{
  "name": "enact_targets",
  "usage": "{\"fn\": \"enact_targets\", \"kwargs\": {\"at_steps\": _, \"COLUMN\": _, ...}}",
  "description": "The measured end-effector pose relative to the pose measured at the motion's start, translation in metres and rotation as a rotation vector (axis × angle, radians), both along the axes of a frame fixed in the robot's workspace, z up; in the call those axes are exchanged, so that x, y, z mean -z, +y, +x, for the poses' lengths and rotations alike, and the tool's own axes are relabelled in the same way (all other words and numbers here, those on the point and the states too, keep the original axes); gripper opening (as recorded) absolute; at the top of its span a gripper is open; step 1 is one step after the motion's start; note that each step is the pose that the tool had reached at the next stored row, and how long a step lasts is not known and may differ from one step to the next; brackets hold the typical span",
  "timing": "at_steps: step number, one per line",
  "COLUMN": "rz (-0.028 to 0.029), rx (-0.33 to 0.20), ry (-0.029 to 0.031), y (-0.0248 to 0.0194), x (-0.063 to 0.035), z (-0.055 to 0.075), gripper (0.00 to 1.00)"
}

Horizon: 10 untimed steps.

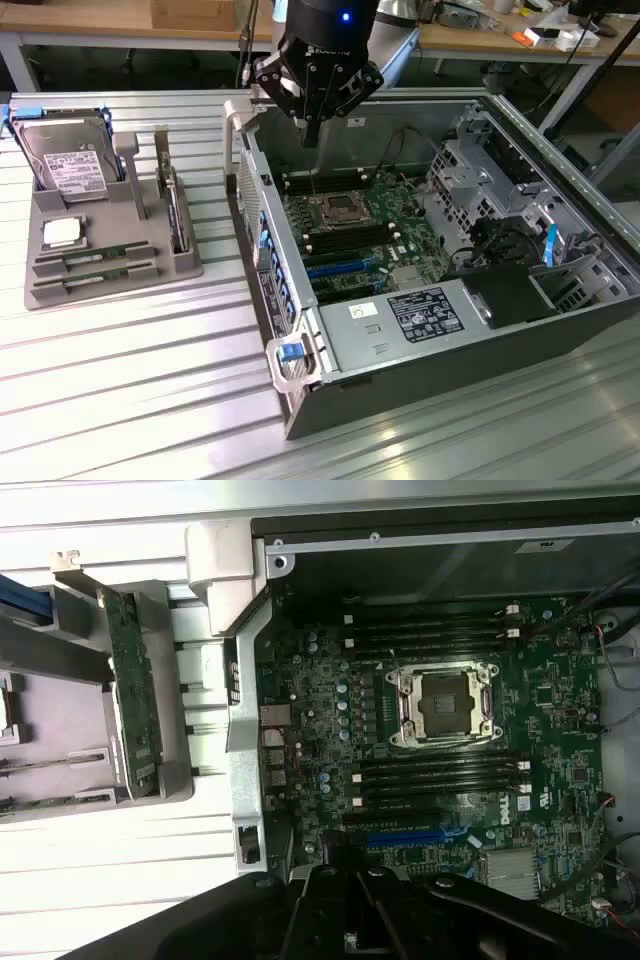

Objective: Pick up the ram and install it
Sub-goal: 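Reach for the ram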

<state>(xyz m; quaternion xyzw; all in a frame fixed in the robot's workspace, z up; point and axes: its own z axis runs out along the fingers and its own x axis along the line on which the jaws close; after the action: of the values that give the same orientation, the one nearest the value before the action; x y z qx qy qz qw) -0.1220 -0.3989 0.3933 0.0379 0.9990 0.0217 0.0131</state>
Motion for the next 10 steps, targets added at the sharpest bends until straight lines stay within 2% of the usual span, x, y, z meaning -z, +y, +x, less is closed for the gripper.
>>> {"fn": "enact_targets", "kwargs": {"at_steps": 1, "rz": 0.0, "rx": 0.0, "ry": 0.0, "y": 0.0, "x": 0.0, "z": 0.0, "gripper": 0.11}}
{"fn": "enact_targets", "kwargs": {"at_steps": 3, "rz": 0.0, "rx": 0.0, "ry": -0.0009, "y": 0.0, "x": 0.0, "z": -0.011, "gripper": 0.11}}
{"fn": "enact_targets", "kwargs": {"at_steps": 8, "rz": 0.0, "rx": 0.0, "ry": -0.0035, "y": 0.0, "x": 0.0, "z": -0.029, "gripper": 0.11}}
{"fn": "enact_targets", "kwargs": {"at_steps": 10, "rz": -0.0001, "rx": 0.0, "ry": -0.005, "y": 0.0, "x": 0.0003, "z": -0.043, "gripper": 0.11}}
